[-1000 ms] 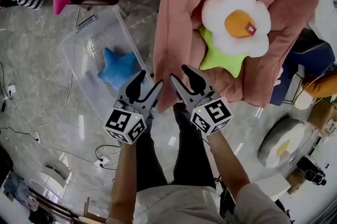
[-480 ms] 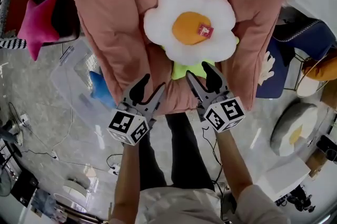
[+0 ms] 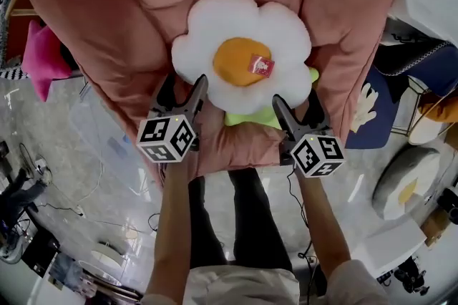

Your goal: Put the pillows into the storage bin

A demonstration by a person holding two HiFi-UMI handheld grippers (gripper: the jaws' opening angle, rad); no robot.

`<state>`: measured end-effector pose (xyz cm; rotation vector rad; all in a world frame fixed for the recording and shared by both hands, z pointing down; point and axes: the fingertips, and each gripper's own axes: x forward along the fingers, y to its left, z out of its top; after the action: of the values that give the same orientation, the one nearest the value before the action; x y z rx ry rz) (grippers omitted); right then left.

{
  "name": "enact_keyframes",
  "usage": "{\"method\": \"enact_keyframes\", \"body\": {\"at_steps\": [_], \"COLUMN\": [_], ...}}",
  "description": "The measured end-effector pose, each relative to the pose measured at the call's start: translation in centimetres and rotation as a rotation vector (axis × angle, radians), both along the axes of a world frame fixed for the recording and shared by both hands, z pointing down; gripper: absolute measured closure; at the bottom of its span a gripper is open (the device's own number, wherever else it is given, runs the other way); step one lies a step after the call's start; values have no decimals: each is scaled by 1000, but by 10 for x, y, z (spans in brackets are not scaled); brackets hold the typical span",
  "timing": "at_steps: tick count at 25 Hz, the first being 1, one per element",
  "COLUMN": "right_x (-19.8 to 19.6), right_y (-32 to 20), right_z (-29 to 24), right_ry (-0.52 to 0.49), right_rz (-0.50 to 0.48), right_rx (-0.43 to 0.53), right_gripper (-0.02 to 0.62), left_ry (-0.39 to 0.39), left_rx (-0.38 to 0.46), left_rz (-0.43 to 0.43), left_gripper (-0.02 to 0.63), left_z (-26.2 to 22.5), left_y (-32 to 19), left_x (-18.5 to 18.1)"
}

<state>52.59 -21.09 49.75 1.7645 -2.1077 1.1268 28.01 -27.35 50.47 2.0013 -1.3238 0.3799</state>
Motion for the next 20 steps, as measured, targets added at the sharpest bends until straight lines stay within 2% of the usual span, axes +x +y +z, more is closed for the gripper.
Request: {"method": "enact_keyframes", "body": {"at_steps": [4,8,14,17,20], "right_x": [-6,-11,-16,-20,-24], "right_y": [-4,-9,-8,-5,-2], "right_z": [18,22,8,-8,-24], "right_ry": [-113,-143,-135,-109,-15], "right_rz": [55,57,34,23,4], "right_rx": [-46,-58,0,47,113], "right_gripper": [147,158,359,397,408], "left_ry": [31,74,44,23,30], "left_rx": [-24,-44,-17,16,51], "left_rz": [10,15,32,33,20], "left_gripper": [262,261,357,392,417], "left_z": [14,22,15,3,-15], "left_y": [-28,-35,-27,-22,-16], "left_x": [3,6,2,2,-1]}}
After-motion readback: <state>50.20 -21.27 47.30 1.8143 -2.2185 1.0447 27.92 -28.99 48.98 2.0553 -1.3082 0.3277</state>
